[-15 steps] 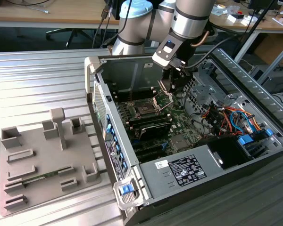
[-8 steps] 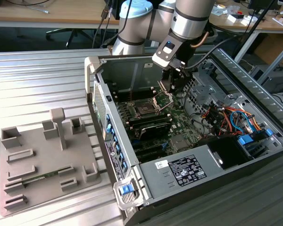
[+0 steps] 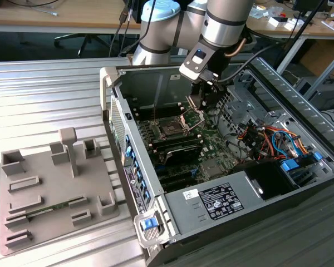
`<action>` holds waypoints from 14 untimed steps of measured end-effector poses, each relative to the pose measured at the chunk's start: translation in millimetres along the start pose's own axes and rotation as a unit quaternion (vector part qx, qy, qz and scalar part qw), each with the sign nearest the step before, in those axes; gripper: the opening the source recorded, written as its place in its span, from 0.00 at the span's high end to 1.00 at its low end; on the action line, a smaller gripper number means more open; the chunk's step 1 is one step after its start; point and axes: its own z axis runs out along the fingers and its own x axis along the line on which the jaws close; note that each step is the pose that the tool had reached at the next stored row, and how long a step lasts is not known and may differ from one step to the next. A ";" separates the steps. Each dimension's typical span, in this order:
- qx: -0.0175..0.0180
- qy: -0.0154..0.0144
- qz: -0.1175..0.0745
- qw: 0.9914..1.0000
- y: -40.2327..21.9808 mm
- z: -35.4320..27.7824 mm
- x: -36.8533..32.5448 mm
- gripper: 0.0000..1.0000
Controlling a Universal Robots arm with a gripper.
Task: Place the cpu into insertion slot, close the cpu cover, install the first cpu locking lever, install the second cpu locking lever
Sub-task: 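Place the cpu into insertion slot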
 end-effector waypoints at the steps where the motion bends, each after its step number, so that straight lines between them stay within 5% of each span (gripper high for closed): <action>1: 0.000 0.000 0.000 1.000 0.0 0.2 0.0 0.45; 14: 0.000 0.000 0.000 1.000 -0.2 2.9 -0.1 0.45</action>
